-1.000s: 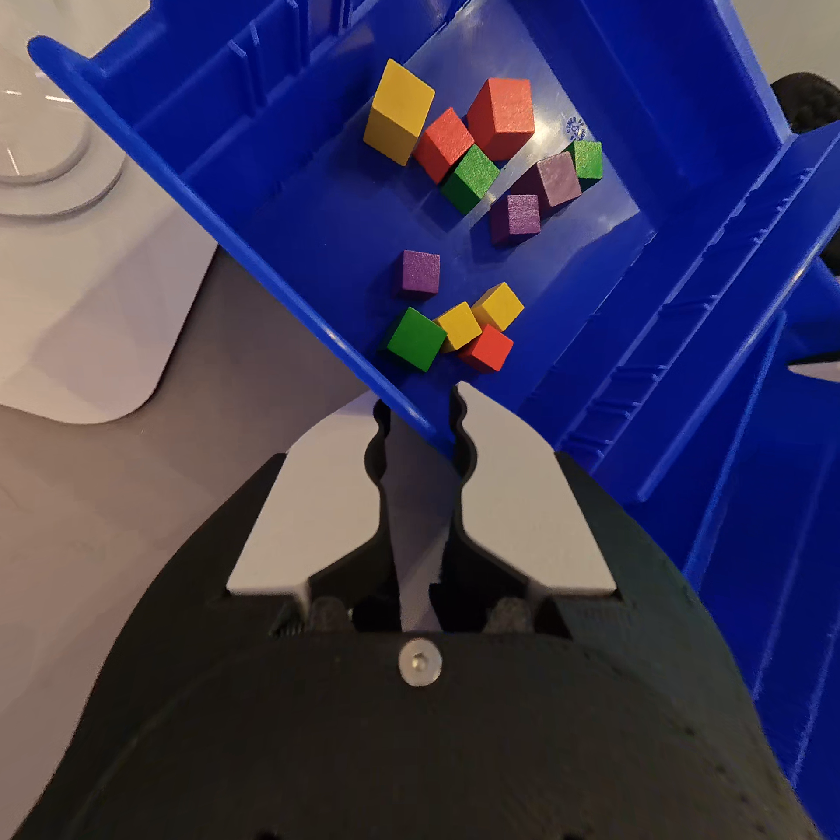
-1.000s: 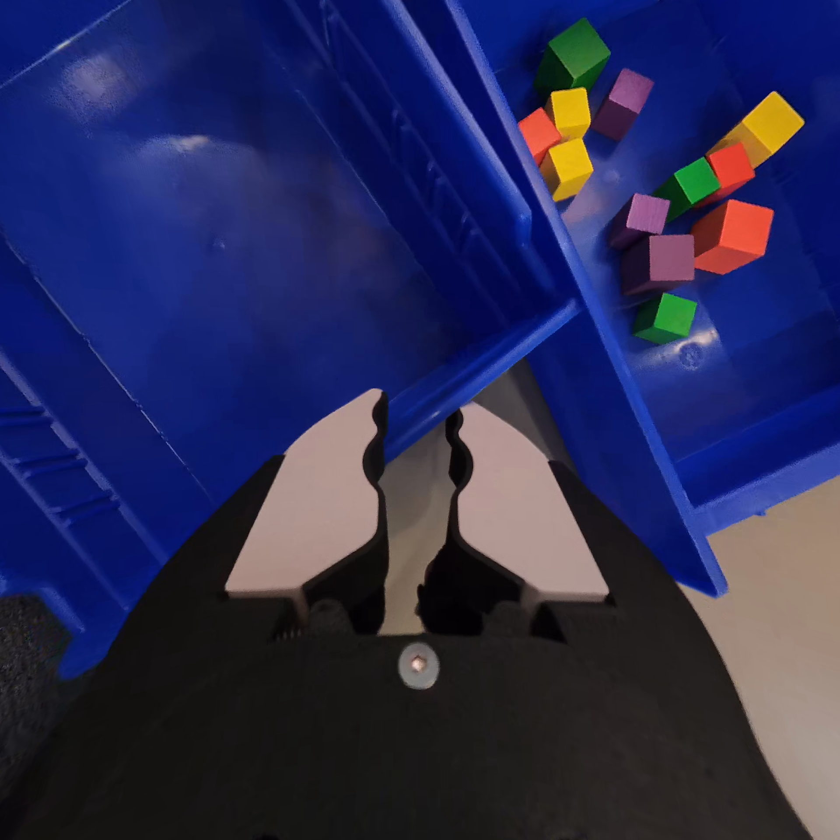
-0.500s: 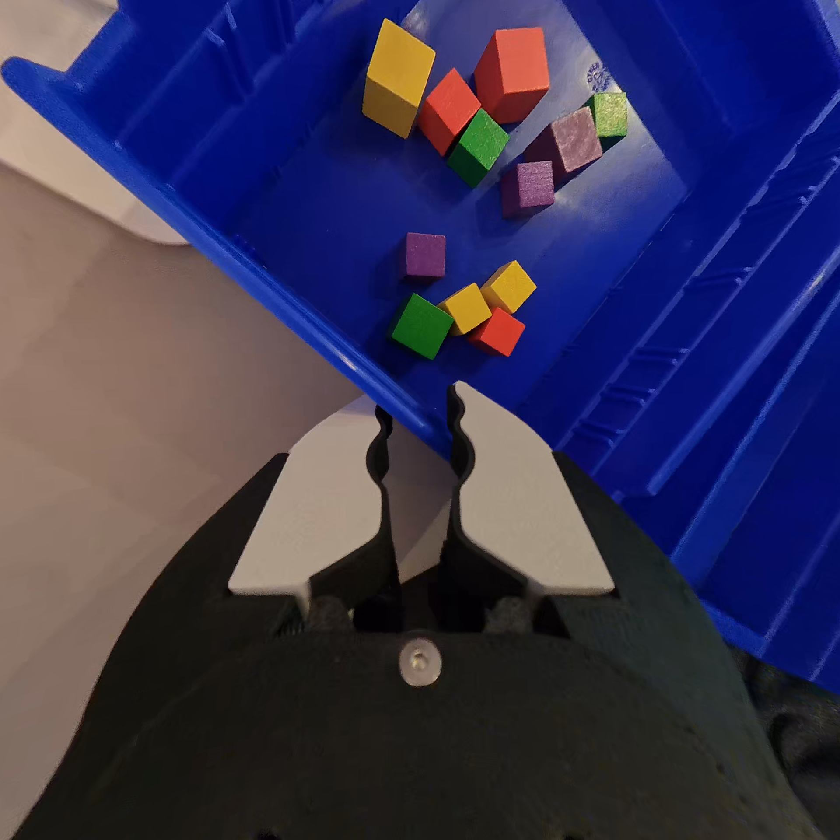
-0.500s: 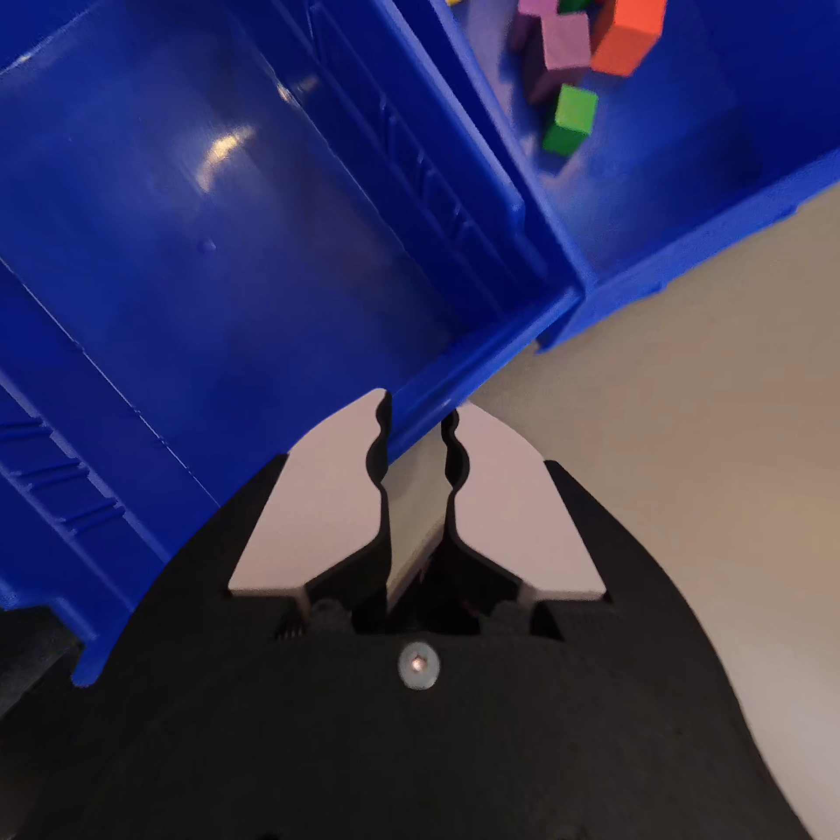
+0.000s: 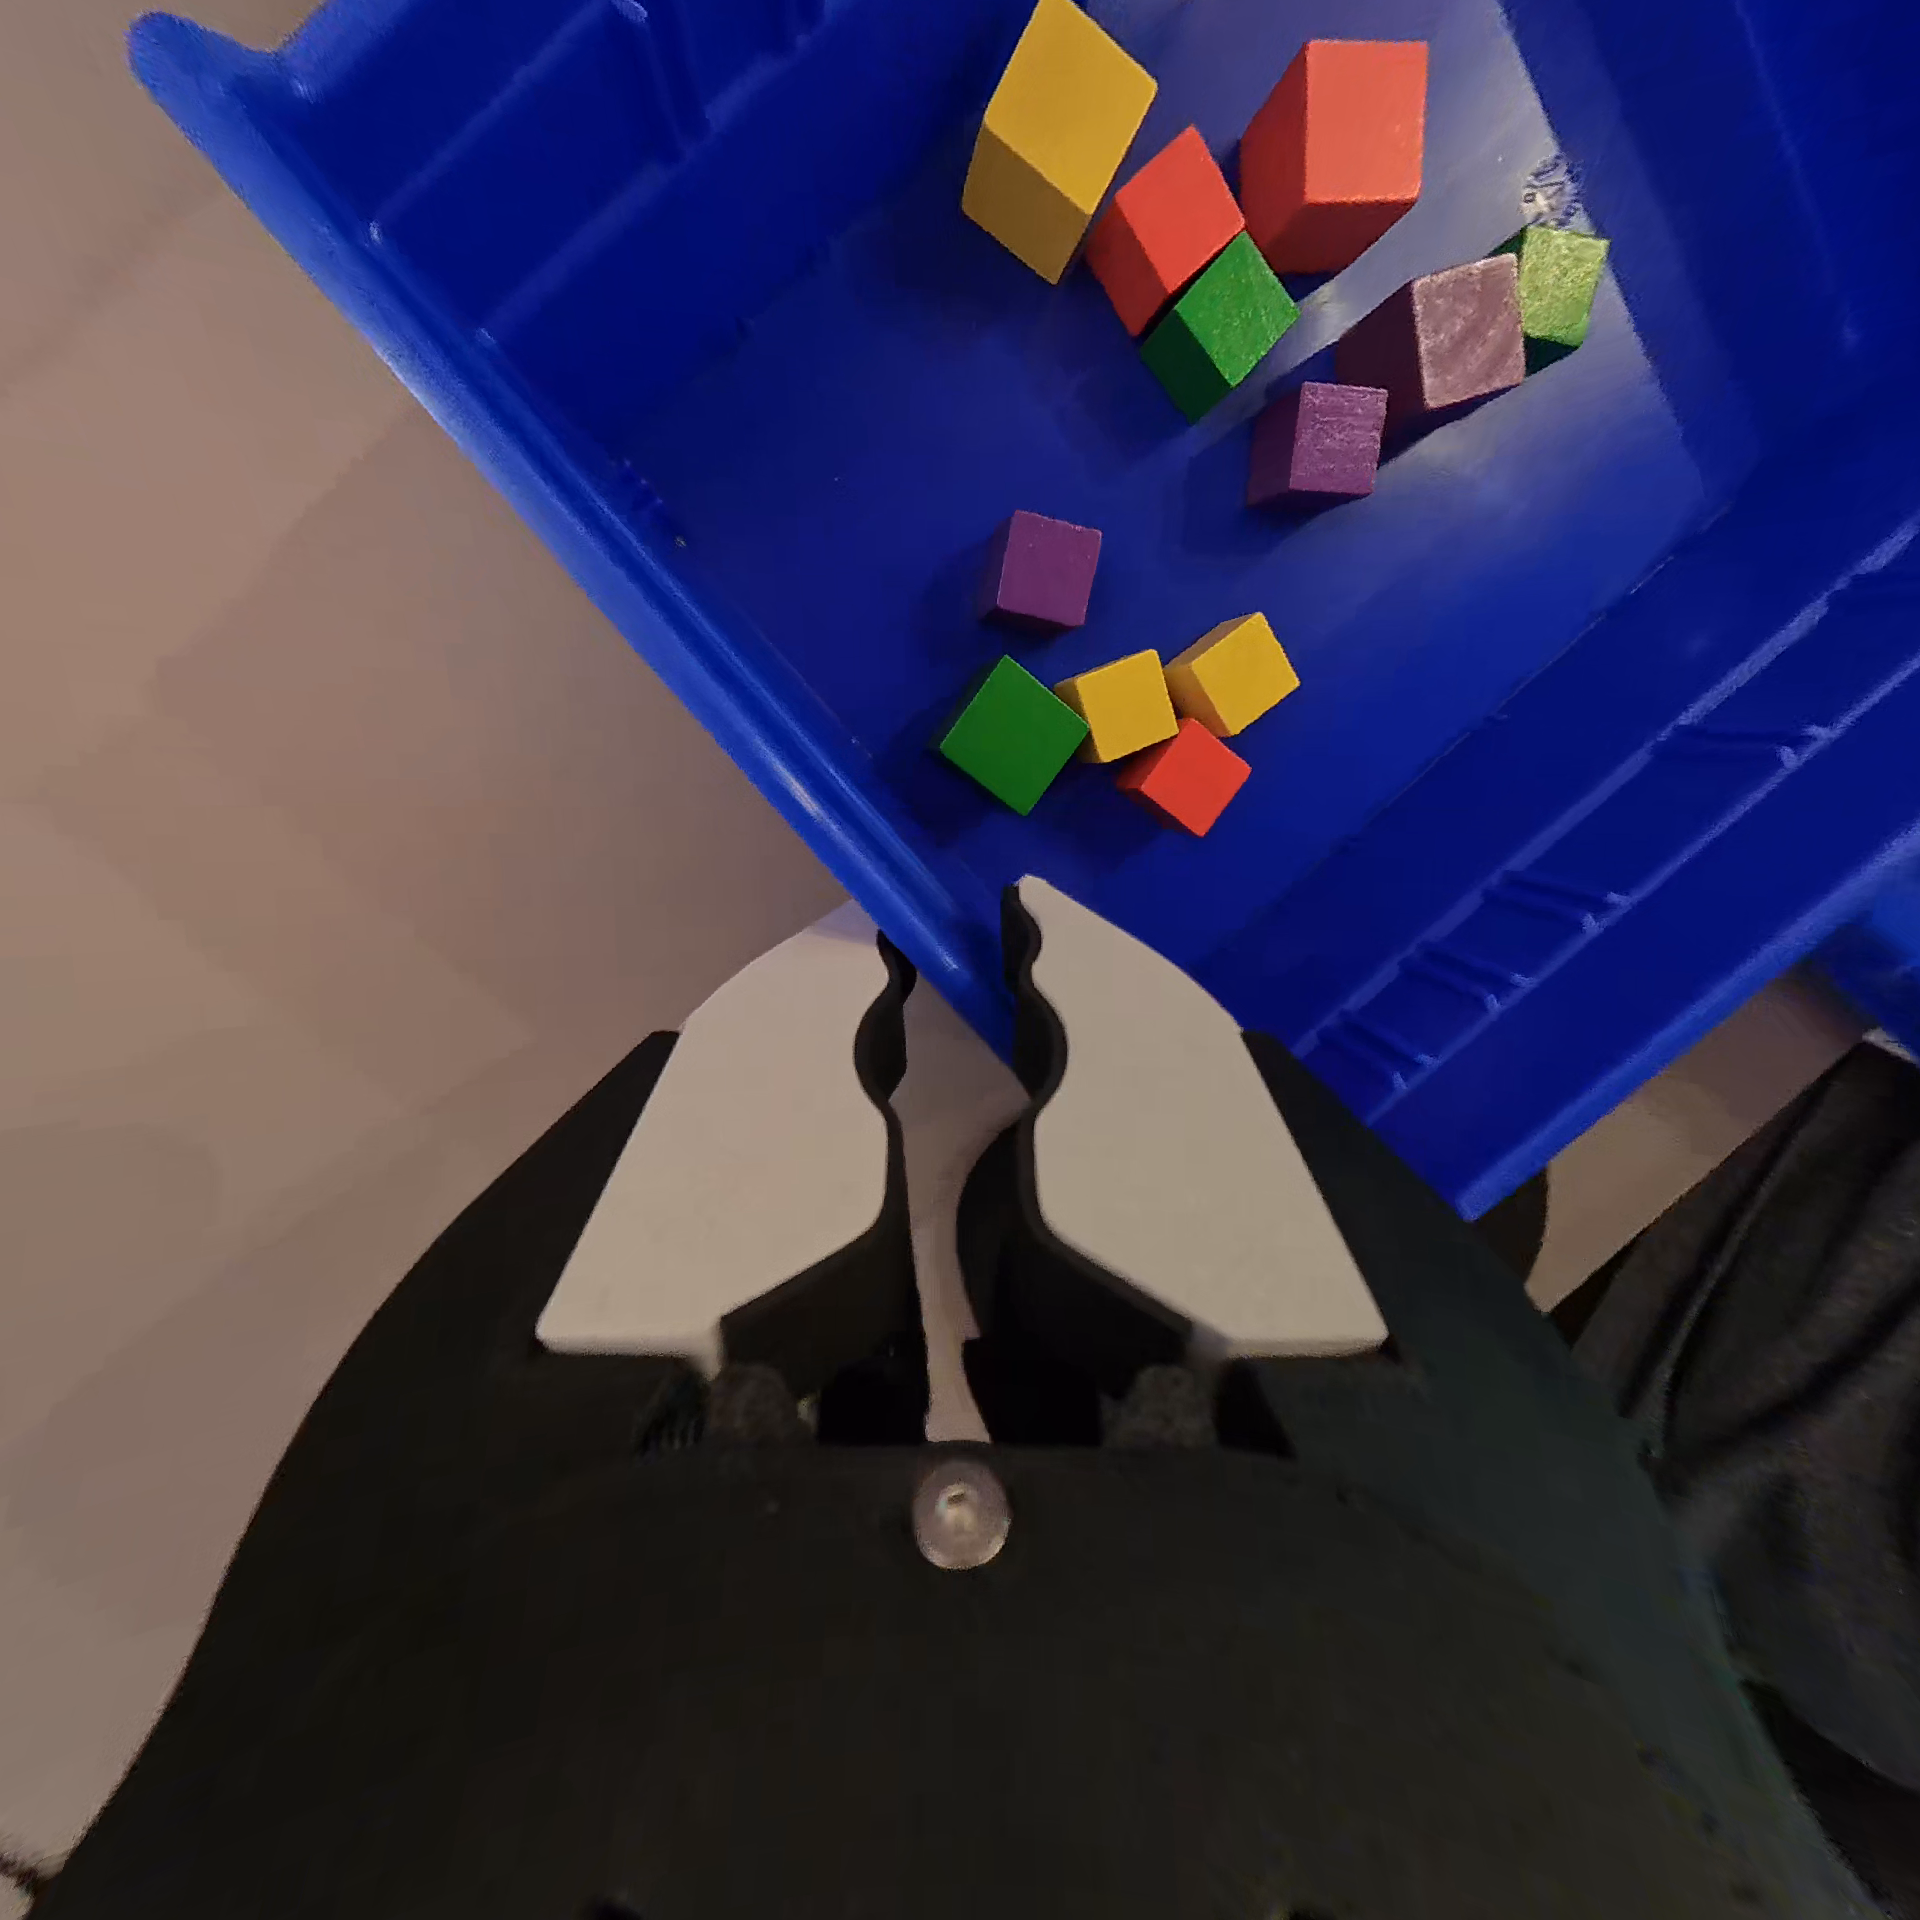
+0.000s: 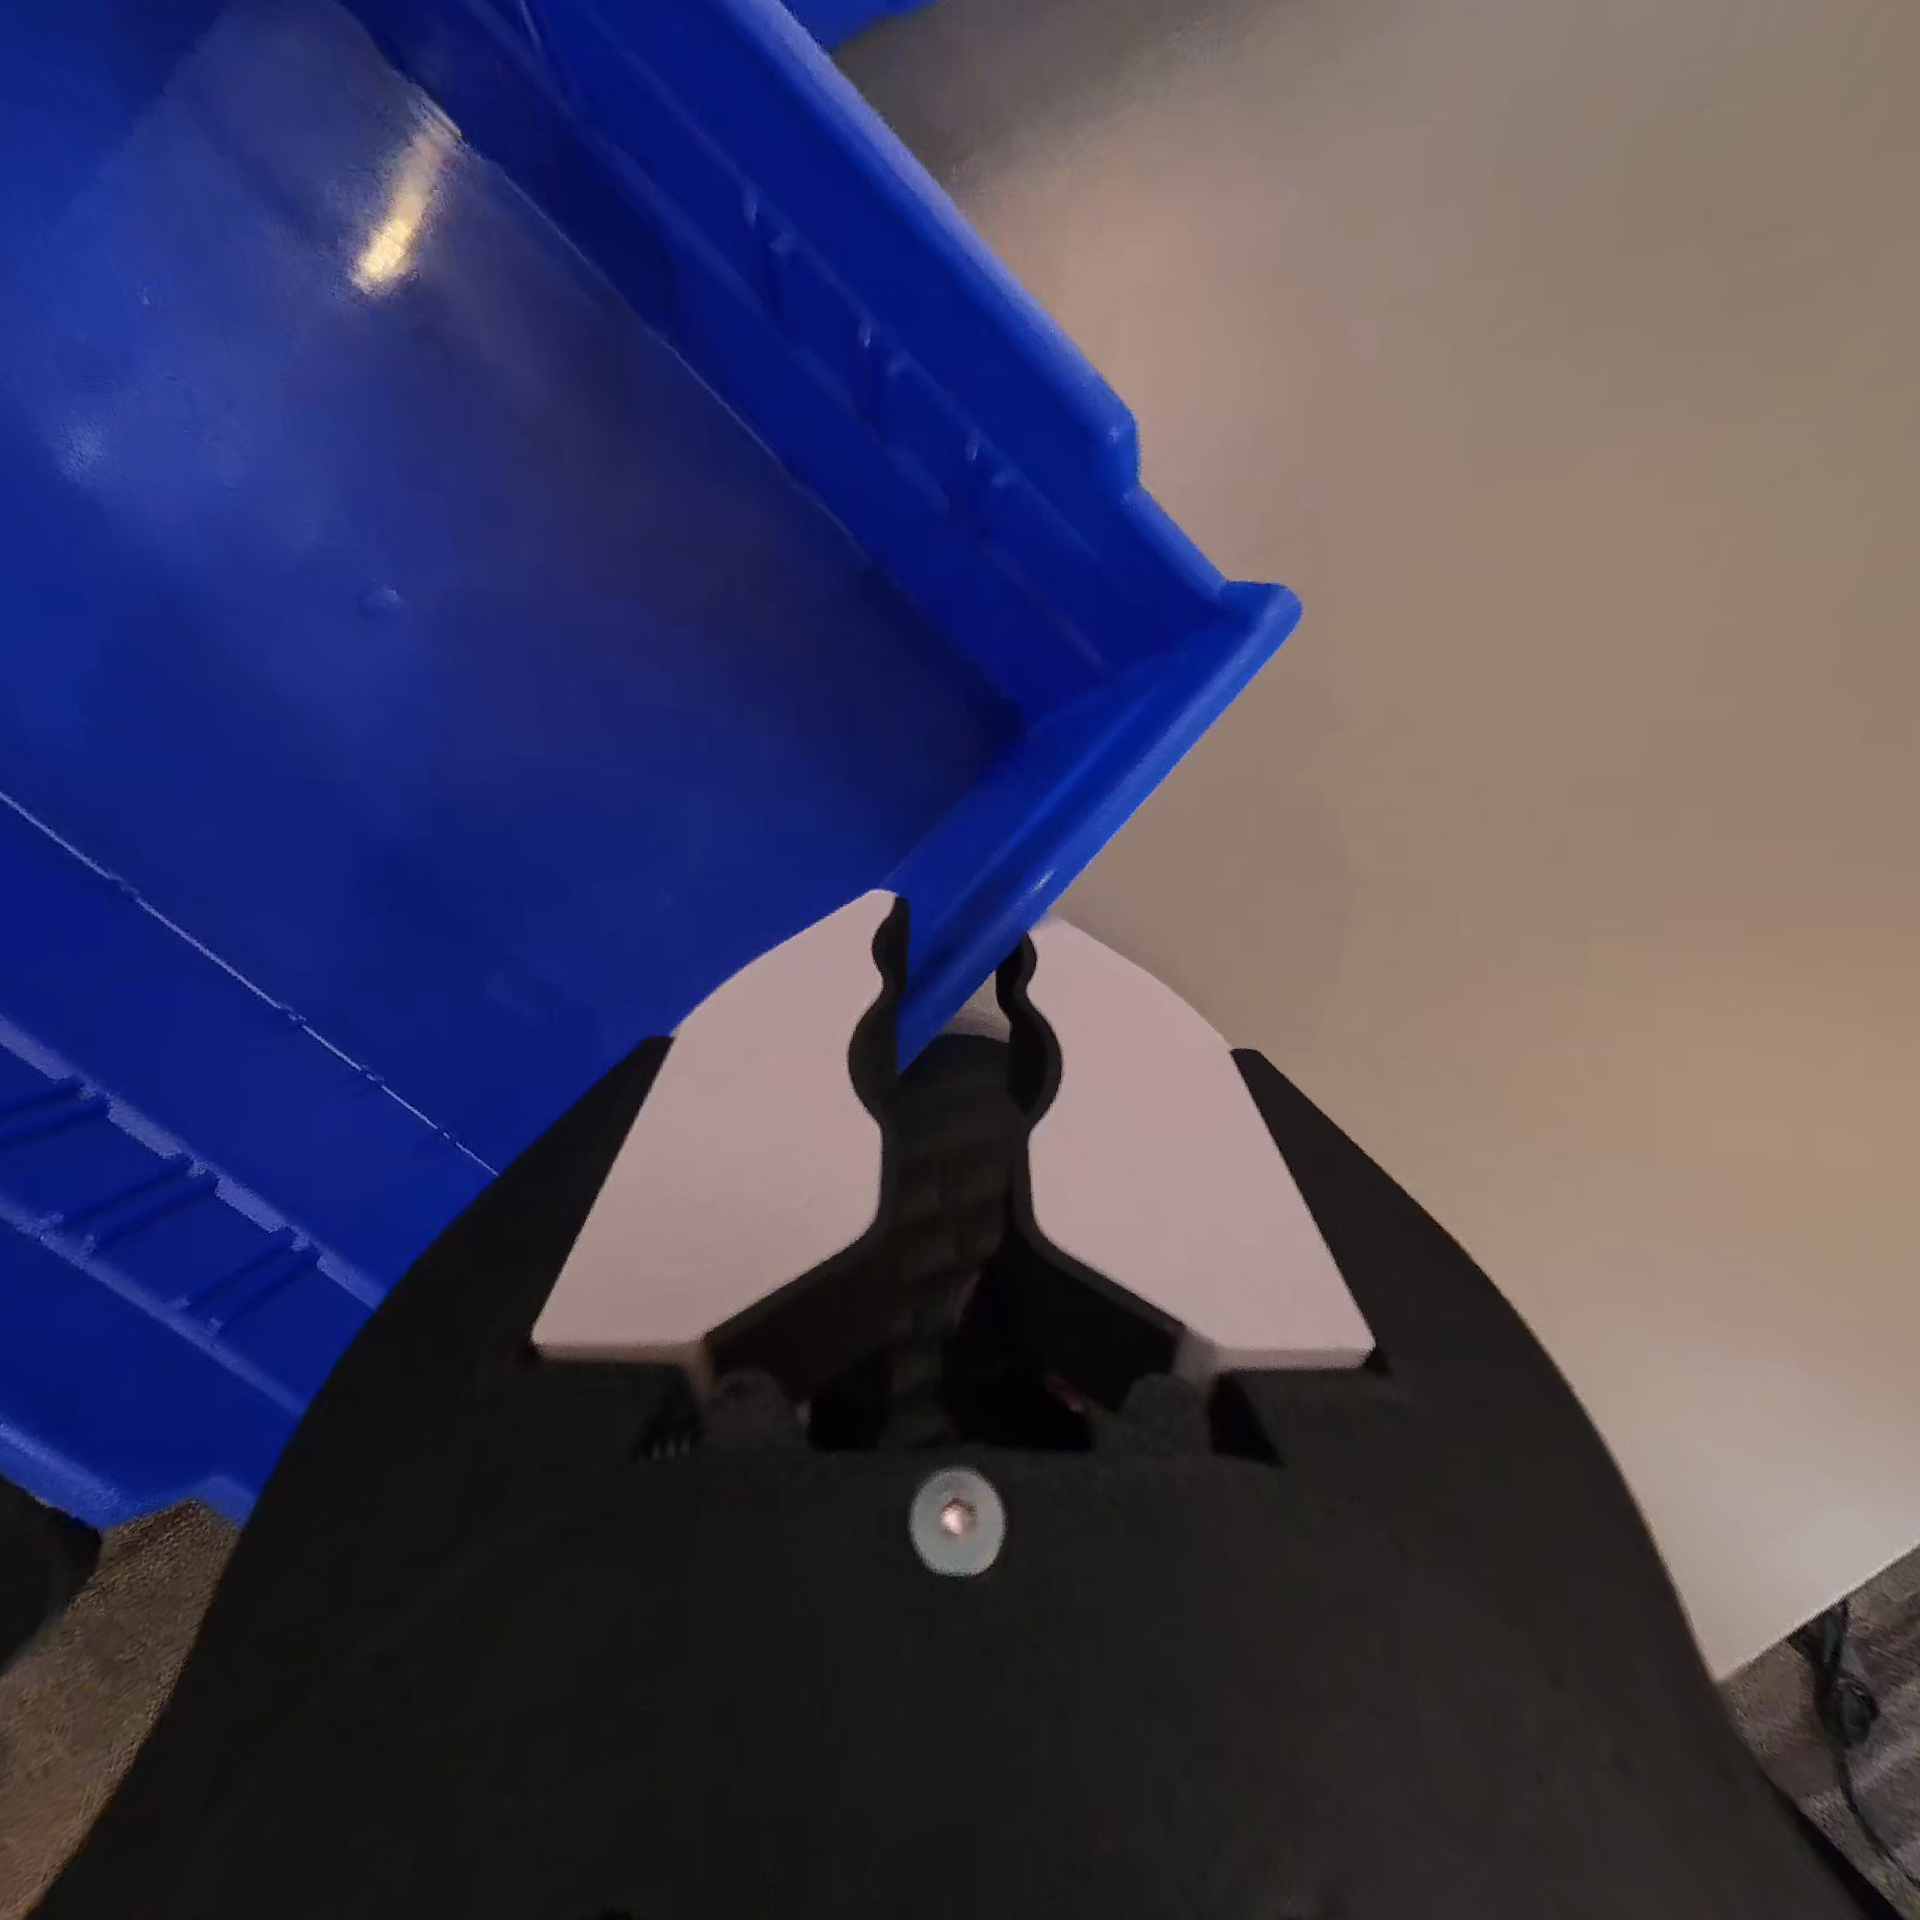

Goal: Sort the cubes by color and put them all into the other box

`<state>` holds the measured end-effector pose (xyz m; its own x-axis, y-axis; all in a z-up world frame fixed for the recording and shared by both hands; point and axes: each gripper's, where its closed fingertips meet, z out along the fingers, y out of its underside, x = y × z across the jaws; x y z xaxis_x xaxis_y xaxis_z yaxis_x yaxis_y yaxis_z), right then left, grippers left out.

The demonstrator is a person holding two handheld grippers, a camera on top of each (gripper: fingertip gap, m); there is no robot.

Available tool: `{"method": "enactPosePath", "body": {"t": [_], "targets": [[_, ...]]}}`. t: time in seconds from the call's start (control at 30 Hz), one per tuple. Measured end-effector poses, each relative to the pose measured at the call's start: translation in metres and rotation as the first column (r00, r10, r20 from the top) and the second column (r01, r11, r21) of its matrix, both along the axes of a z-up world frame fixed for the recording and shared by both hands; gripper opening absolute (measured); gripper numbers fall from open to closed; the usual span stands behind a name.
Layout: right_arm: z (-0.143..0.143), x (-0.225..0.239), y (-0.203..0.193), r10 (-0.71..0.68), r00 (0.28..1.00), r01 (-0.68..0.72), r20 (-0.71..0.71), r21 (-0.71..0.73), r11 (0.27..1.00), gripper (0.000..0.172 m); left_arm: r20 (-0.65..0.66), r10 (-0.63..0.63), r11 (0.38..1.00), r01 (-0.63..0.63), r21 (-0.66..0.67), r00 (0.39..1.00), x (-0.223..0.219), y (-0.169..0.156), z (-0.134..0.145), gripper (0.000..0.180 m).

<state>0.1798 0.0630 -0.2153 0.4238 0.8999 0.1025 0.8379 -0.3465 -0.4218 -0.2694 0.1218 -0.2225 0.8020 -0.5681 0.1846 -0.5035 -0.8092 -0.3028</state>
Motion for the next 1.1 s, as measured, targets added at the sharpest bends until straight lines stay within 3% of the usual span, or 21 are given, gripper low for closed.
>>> {"method": "enactPosePath", "body": {"t": [0.03,0.5,0.93,1.1], "targets": [[0.000,0.000,0.004,0.003,1.000,-0.003,0.006,-0.001,1.000,0.017,-0.020,0.002,1.000,-0.002,0.003,1.000,-0.006,0.000,0.000,0.015],[0.000,-0.005,0.054,0.051,0.998,-0.050,0.034,-0.017,0.999,0.015,-0.067,0.076,0.997,-0.076,0.004,0.995,-0.074,0.020,-0.001,0.009],[0.000,-0.012,0.089,0.091,0.995,-0.091,0.033,-0.010,0.996,0.013,-0.095,0.107,0.994,-0.109,-0.009,0.990,-0.102,0.044,-0.001,0.007],[0.002,0.002,0.121,0.051,0.997,-0.053,0.058,0.032,0.998,0.015,-0.116,0.108,0.994,-0.109,-0.005,0.987,-0.108,0.055,-0.001,0.006]]}}
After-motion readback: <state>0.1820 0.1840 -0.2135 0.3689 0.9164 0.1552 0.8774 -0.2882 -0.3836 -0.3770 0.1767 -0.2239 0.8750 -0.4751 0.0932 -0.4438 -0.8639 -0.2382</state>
